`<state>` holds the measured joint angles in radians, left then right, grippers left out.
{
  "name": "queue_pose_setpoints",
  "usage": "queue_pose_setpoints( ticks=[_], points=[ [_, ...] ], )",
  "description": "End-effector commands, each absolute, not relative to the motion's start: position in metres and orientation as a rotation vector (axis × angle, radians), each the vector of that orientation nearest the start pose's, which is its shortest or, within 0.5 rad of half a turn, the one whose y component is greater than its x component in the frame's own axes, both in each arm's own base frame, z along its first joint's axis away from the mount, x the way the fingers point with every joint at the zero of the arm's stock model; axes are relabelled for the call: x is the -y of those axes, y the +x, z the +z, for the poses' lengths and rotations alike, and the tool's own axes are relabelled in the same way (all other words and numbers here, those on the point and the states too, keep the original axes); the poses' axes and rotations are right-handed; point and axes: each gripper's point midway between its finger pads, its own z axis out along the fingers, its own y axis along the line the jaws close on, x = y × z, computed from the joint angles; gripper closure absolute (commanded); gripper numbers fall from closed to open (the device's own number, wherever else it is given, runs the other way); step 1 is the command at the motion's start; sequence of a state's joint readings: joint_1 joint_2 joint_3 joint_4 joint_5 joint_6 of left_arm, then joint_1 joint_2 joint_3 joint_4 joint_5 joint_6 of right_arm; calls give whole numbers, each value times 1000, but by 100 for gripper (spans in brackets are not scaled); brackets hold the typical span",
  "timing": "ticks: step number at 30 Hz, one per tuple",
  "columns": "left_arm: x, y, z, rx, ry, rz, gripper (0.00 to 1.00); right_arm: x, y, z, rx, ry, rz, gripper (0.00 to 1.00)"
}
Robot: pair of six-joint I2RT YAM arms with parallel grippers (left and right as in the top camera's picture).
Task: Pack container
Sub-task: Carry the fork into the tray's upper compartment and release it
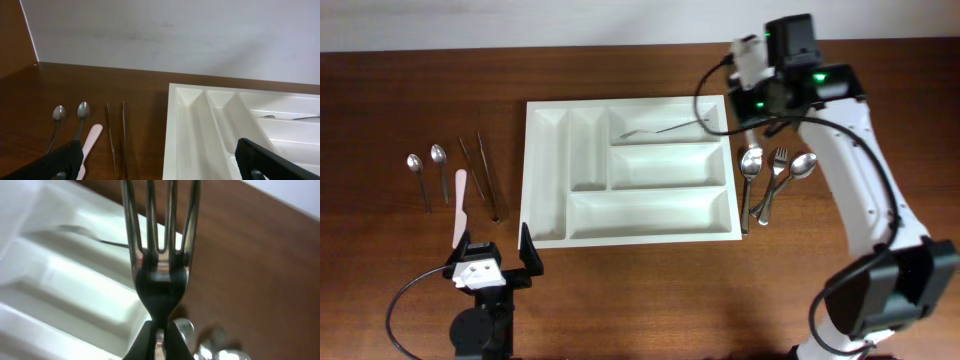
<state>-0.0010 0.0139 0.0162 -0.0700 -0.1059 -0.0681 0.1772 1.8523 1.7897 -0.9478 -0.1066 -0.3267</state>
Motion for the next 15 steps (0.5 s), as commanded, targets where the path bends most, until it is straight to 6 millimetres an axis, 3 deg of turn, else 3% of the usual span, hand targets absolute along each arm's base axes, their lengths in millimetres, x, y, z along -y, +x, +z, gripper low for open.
queue_pose_setpoints(
  ticks=[1, 7, 11, 15],
  points=[
    [-18, 245, 160, -1631, -130, 43, 1, -130, 464, 177, -2415, -993, 111, 96],
    [-18, 245, 160, -1631, -130, 43, 1, -156, 475, 141, -2251, -1362, 66, 96],
    [-18, 245, 160, -1631, -130, 43, 1, -174, 485, 136, -2052, -1560, 43, 96],
    [-18, 245, 160, -1631, -130, 43, 1, -194, 503, 144, -1921, -1565, 12, 96]
  ],
)
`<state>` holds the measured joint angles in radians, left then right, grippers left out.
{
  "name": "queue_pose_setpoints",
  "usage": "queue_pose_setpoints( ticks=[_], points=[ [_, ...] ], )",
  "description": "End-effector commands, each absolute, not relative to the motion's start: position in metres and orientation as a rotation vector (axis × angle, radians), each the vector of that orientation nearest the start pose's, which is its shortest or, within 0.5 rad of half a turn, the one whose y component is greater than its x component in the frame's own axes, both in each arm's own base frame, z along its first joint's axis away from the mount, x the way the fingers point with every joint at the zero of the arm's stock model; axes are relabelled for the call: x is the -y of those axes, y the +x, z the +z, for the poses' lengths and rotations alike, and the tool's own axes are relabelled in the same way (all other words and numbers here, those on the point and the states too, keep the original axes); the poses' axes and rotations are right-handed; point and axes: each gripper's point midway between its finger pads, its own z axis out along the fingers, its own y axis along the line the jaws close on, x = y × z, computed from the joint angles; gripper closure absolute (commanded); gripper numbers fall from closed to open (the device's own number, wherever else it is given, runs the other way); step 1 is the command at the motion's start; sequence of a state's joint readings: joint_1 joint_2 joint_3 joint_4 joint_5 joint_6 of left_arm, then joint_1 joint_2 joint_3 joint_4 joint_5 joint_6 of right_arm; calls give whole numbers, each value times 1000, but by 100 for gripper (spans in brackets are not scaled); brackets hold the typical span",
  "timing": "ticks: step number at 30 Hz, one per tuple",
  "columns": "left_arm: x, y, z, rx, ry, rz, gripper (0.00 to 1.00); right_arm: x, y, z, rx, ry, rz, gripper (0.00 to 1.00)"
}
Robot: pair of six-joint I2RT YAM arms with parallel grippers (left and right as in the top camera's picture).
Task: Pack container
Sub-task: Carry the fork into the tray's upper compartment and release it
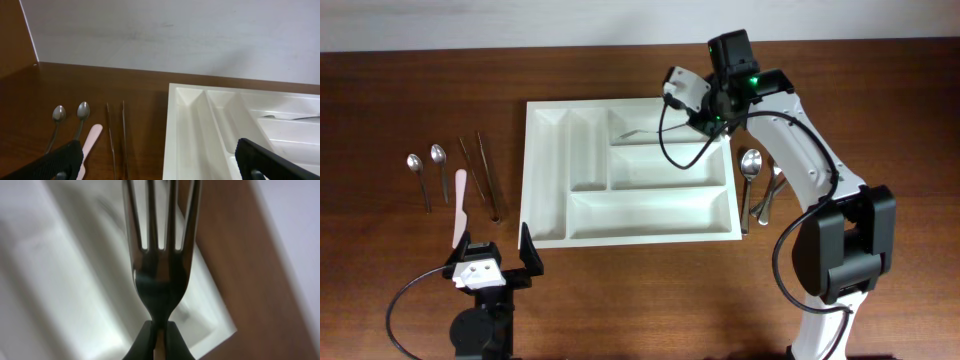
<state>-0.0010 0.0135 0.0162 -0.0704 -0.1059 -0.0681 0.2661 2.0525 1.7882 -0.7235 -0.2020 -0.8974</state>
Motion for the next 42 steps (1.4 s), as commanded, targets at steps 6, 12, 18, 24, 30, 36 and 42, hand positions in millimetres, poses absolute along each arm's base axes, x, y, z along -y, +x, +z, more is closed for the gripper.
queue_pose_setpoints(
  ticks=[6, 12, 18, 24, 30, 36, 42],
  points=[
    [-18, 245, 160, -1631, -130, 43, 1, -217, 516, 151, -1814, -1552, 21, 96],
    [-18, 245, 160, -1630, -130, 43, 1, -219, 516, 119, -1870, -1571, 55, 96],
    [-18, 245, 160, -1631, -130, 43, 1, -226, 513, 109, -1903, -1562, 82, 55],
    [-18, 245, 160, -1631, -130, 43, 1, -208, 521, 143, -2116, -1233, 41, 51],
    [-18, 245, 160, -1631, -130, 43, 1, -142, 497, 189, -2426, -808, 22, 38],
    [-18, 245, 160, -1631, -130, 43, 1, -63, 473, 189, -2675, -312, 176, 35],
    [-18, 245, 160, -1631, -130, 43, 1, 19, 445, 151, -2842, 318, 218, 38]
  ],
)
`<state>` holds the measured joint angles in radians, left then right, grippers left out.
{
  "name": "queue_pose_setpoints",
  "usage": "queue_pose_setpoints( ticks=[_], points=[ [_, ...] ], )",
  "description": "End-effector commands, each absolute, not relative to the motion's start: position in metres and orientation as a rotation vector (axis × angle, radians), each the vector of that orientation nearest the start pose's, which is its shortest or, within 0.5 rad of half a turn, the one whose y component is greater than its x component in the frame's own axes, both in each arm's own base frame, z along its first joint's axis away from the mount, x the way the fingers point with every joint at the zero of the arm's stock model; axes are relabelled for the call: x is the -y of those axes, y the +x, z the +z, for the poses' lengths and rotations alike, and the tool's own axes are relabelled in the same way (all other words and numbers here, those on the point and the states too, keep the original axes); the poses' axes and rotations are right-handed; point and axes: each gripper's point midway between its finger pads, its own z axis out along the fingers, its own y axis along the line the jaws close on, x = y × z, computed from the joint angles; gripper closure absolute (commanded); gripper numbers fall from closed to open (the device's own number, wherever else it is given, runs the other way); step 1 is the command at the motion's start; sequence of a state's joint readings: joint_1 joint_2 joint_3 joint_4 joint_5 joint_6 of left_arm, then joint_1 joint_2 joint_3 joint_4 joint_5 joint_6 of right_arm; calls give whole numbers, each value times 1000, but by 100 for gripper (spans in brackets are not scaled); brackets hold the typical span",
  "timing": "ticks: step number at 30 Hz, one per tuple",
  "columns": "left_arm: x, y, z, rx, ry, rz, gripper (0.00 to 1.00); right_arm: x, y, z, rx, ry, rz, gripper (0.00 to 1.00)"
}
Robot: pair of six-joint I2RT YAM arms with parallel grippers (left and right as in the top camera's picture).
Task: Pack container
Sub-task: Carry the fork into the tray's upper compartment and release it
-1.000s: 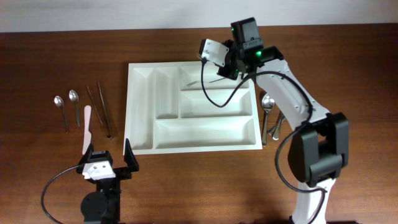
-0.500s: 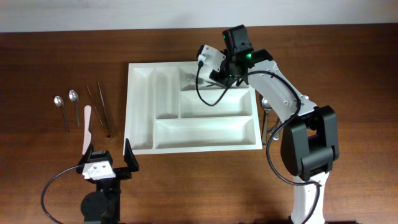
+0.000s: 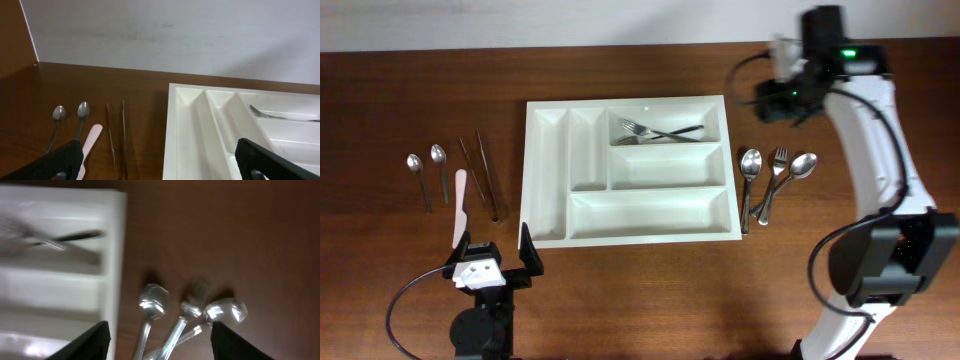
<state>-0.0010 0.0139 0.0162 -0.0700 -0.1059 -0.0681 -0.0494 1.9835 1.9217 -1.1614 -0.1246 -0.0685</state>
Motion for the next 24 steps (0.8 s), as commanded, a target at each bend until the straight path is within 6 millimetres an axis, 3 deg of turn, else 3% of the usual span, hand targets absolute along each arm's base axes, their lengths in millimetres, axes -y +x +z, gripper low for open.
queue_pose_setpoints(
  ticks=[1, 5, 10, 15, 24],
  points=[
    [-18, 245, 160, -1631, -130, 43, 1, 28, 439, 144, -2857, 411, 223, 38],
    [-18, 245, 160, -1631, -130, 43, 1, 41, 413, 114, -2929, 623, 259, 41],
    [-18, 245, 160, -1631, -130, 43, 1, 30, 398, 87, -2996, 613, 277, 43],
    [-18, 245, 160, -1631, -130, 43, 1, 21, 392, 61, -3010, 622, 274, 51],
    [-18, 245, 160, -1631, -130, 43, 1, 20, 400, 27, -2952, 611, 277, 53]
  ],
)
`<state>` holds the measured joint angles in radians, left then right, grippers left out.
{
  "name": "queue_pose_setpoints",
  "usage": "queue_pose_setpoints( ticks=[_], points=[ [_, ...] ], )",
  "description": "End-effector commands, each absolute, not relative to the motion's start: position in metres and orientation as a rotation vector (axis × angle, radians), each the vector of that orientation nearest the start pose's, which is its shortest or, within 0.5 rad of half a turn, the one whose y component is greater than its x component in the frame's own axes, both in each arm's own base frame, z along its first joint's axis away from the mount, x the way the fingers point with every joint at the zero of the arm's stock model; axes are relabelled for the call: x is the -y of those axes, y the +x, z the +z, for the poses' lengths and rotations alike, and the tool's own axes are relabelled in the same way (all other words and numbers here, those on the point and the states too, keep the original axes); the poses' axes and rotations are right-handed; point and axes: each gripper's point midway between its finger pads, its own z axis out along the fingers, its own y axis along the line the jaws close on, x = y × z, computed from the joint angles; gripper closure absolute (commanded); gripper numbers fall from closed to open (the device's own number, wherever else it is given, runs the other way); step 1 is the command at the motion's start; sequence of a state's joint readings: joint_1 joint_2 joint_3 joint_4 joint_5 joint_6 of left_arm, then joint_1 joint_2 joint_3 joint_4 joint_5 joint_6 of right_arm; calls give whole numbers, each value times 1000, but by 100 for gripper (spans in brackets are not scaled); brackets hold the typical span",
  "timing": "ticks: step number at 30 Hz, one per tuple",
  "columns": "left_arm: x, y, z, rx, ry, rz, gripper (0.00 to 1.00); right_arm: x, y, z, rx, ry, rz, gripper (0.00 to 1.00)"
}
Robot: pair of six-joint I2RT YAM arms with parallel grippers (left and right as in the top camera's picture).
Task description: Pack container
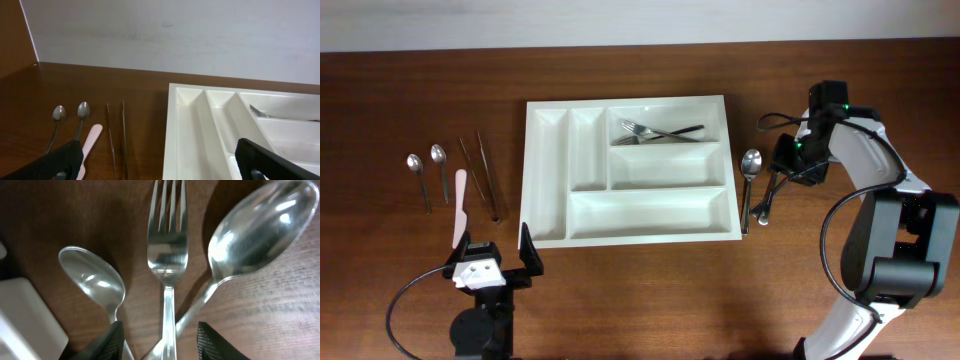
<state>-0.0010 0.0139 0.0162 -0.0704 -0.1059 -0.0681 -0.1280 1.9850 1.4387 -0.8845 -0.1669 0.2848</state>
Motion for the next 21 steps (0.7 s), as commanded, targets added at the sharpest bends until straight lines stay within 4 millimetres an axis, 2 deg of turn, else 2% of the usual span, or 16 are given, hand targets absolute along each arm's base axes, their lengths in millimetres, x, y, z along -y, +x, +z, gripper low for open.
queue_pose_setpoints(
  ticks=[1, 8, 14, 19, 21],
  points=[
    [-18, 245, 160, -1631, -130, 43, 1, 20, 401, 26, -2950, 611, 277, 53],
    [-18, 245, 160, -1631, -130, 43, 1, 21, 415, 17, -2910, 597, 279, 53],
    [-18, 245, 160, -1631, -130, 43, 1, 22, 418, -3, -2927, 605, 280, 57],
    [-18, 245, 160, -1631, -130, 43, 1, 22, 419, -6, -2925, 603, 278, 66],
    [-18, 245, 160, -1630, -130, 43, 1, 22, 421, -6, -2919, 602, 278, 73]
  ],
)
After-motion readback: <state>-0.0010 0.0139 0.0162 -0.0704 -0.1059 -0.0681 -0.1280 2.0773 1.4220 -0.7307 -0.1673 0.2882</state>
